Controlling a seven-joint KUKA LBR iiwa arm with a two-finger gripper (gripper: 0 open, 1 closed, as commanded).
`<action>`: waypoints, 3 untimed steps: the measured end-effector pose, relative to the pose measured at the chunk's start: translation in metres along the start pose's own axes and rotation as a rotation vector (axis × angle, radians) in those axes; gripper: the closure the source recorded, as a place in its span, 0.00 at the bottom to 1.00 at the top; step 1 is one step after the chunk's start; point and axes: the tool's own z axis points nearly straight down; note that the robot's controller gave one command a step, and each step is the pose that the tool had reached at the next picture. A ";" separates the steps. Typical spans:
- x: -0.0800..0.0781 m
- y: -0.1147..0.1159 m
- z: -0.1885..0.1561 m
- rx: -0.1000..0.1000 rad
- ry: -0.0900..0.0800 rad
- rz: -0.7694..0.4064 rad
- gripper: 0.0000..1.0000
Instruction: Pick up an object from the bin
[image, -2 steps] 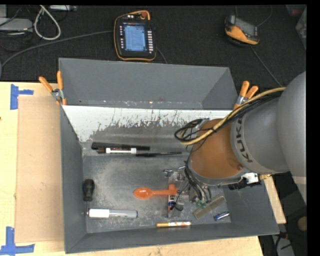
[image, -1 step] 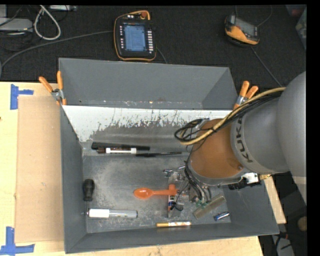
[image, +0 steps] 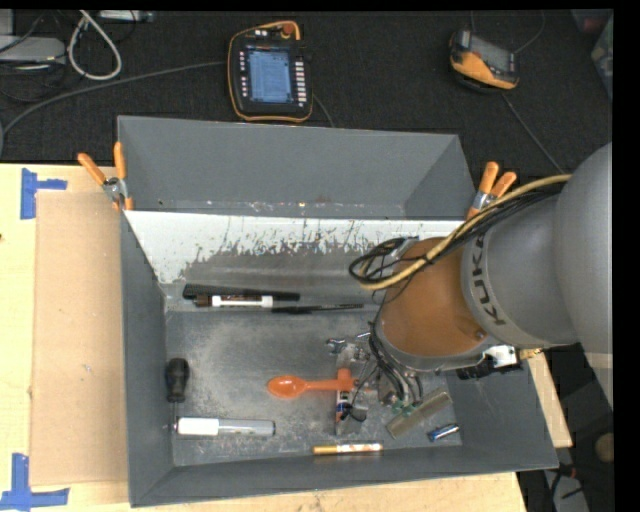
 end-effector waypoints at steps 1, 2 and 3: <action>0.000 0.000 0.000 0.000 0.000 0.000 1.00; 0.000 0.000 0.000 0.000 0.000 0.000 1.00; 0.000 0.000 0.000 0.000 0.000 0.000 1.00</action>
Offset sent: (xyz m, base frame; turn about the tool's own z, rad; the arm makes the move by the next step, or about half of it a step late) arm 0.0000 0.0000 0.0000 0.0000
